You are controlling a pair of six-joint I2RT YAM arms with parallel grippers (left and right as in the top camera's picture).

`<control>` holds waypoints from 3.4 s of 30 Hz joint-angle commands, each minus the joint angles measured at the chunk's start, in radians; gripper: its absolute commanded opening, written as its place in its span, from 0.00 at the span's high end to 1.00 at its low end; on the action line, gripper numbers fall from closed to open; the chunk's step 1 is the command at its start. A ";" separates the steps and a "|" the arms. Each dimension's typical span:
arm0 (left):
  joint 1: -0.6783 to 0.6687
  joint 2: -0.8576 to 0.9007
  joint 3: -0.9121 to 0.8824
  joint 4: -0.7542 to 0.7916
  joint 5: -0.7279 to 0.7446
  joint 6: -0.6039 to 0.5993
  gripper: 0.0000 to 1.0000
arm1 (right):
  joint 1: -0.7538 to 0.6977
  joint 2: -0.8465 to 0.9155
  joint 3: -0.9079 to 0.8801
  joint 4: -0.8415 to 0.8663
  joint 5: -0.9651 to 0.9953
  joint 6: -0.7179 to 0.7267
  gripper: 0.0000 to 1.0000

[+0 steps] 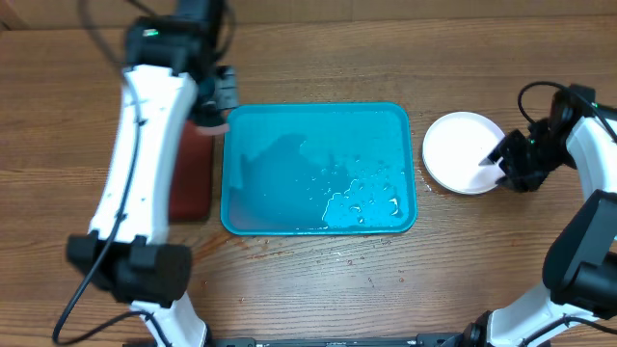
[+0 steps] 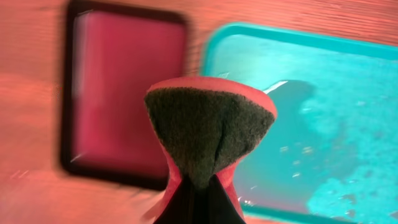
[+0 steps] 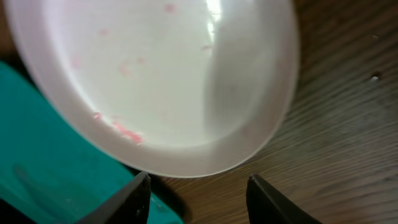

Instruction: Clean dirty plates on tray and stack at the side

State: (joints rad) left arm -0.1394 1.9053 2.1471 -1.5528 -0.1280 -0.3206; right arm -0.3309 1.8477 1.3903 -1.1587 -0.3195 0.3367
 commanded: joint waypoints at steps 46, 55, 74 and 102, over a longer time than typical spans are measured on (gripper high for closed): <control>0.272 -0.100 -0.643 0.645 -0.024 0.376 0.00 | 0.442 -0.191 0.112 0.035 0.038 -0.056 0.23; 0.241 -0.283 -0.435 0.437 0.222 0.319 0.00 | 0.442 -0.327 0.407 -0.152 0.166 -0.082 0.22; 0.242 -0.297 -0.435 0.427 0.232 0.317 0.00 | 0.442 -0.770 0.743 -0.430 0.228 -0.072 0.00; 0.242 -0.297 -0.435 0.427 0.232 0.317 0.00 | 0.375 -0.935 0.365 -0.102 0.262 -0.177 0.00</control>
State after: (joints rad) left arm 0.1043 1.6039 1.6989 -1.1267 0.0879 0.0063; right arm 0.0650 0.9829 1.9030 -1.3643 -0.0597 0.2188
